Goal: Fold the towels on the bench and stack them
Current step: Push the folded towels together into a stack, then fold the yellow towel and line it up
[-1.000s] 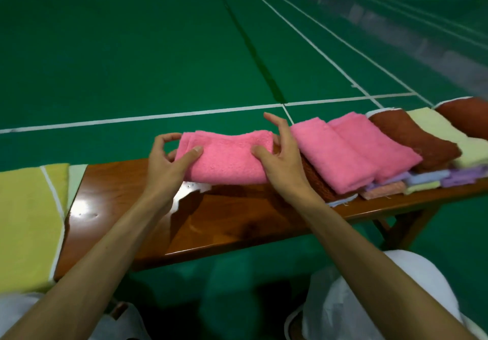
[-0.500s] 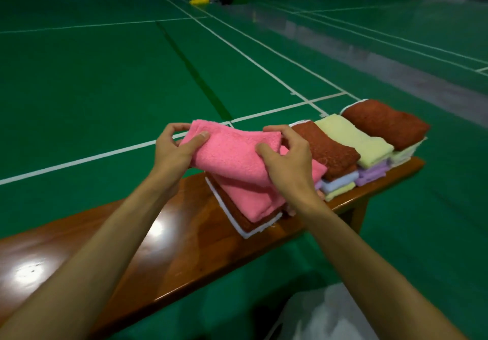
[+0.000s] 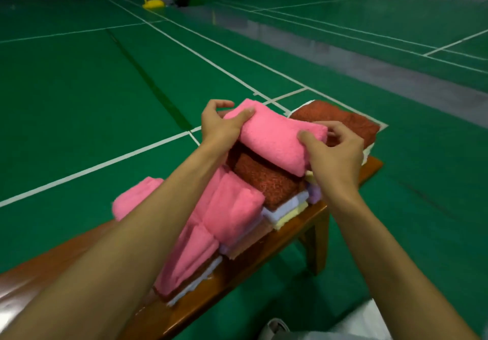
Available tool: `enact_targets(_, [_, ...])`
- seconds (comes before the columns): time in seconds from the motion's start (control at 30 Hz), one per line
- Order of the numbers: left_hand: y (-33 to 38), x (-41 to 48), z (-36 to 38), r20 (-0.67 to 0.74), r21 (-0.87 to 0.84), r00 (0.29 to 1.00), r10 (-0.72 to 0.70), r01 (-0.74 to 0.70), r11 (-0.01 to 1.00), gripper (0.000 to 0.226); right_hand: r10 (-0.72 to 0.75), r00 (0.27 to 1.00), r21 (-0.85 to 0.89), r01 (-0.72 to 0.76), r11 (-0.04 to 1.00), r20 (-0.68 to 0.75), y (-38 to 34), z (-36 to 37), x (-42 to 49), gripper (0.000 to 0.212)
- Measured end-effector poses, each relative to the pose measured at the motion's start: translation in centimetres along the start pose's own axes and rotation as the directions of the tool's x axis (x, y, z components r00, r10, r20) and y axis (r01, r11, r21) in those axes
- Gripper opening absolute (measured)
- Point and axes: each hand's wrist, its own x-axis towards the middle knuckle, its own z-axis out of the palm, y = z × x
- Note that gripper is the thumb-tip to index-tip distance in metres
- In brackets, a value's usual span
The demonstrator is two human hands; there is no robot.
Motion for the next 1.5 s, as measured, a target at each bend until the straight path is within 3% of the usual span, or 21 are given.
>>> enact_targets(0.13, [-0.8, 2.5, 4.6, 0.058, 0.090, 0.998, 0.028, -0.033, 0.995, 0.040, -0.016, 0.995, -0.102, 0.007, 0.995, -0.094, 2.3, -1.6, 2.8, 0.012])
enact_targets(0.23, [-2.6, 3.0, 6.4, 0.138, 0.289, 0.989, 0.051, -0.089, 0.953, 0.039, -0.080, 0.992, -0.253, 0.053, 0.966, -0.098, 4.3, -2.3, 3.9, 0.016])
enact_targets(0.3, [-3.6, 2.7, 7.0, 0.192, 0.476, 0.978, 0.085, -0.168, 0.863, 0.037, -0.127, 0.990, -0.404, 0.089, 0.910, -0.067, 5.2, -2.6, 4.1, 0.027])
enact_targets(0.4, [-3.4, 2.0, 7.2, 0.194, 0.553, 0.968, 0.160, -0.243, 0.797, 0.037, -0.188, 0.982, -0.626, 0.126, 0.769, -0.034, 5.3, -3.3, 4.4, 0.040])
enact_targets(0.47, [-2.7, 1.1, 6.8, 0.195, 0.619, 0.947, 0.255, -0.321, 0.717, 0.041, -0.250, 0.964, -0.687, 0.243, 0.685, 0.091, 4.7, -3.9, 5.3, 0.046])
enact_targets(0.57, [-1.4, -1.1, 6.3, 0.365, 0.665, 0.841, 0.400, -0.536, 0.520, 0.039, -0.234, 0.854, -0.663, 0.511, 0.547, 0.464, 4.0, -4.4, 7.7, 0.075])
enact_targets(0.63, [-0.9, -2.2, 6.4, 0.568, 0.653, 0.759, 0.318, -0.651, 0.387, 0.045, -0.158, 0.779, -0.627, 0.590, 0.509, 0.606, 3.9, -4.3, 9.4, 0.087])
enact_targets(0.7, [-1.4, -2.5, 6.6, 0.692, 0.659, 0.712, 0.116, -0.689, 0.301, 0.060, -0.045, 0.752, -0.653, 0.600, 0.462, 0.658, 4.5, -4.1, 11.1, 0.096])
enact_targets(0.77, [-2.5, -2.3, 6.6, 0.710, 0.674, 0.704, -0.002, -0.679, 0.290, 0.068, 0.066, 0.745, -0.700, 0.588, 0.405, 0.663, 5.7, -3.9, 12.2, 0.102])
enact_targets(0.87, [-3.7, -2.7, 6.8, 0.714, 0.672, 0.700, 0.016, -0.691, 0.265, 0.068, 0.081, 0.753, -0.723, 0.588, 0.364, 0.653, 7.4, -3.9, 12.4, 0.100])
enact_targets(1.0, [-3.3, -3.0, 6.8, 0.714, 0.671, 0.700, 0.018, -0.692, 0.268, 0.068, 0.055, 0.754, -0.713, 0.591, 0.377, 0.655, 7.5, -3.9, 11.5, 0.098])
enact_targets(1.17, [-1.1, -3.7, 4.8, 0.697, 0.660, 0.717, 0.018, -0.651, 0.374, 0.067, 0.011, 0.759, -0.658, 0.557, 0.506, 0.651, 4.5, -4.5, 10.3, 0.097])
enact_targets(1.27, [0.9, -4.8, 2.1, 0.692, 0.646, 0.718, 0.073, -0.662, 0.381, 0.065, -0.055, 0.748, -0.601, 0.573, 0.557, 0.661, 1.7, -4.5, 8.6, 0.093])
enact_targets(1.4, [3.4, -6.3, -3.3, 0.639, 0.677, 0.760, 0.121, -0.630, 0.380, 0.064, -0.153, 0.645, -0.469, 0.678, 0.566, 0.749, -2.1, -1.8, 5.4, 0.088])
enact_targets(1.5, [4.0, -7.6, -8.6, 0.587, 0.719, 0.799, 0.131, -0.589, 0.369, 0.066, -0.199, 0.557, -0.331, 0.704, 0.629, 0.806, -4.3, 1.5, 1.9, 0.087])
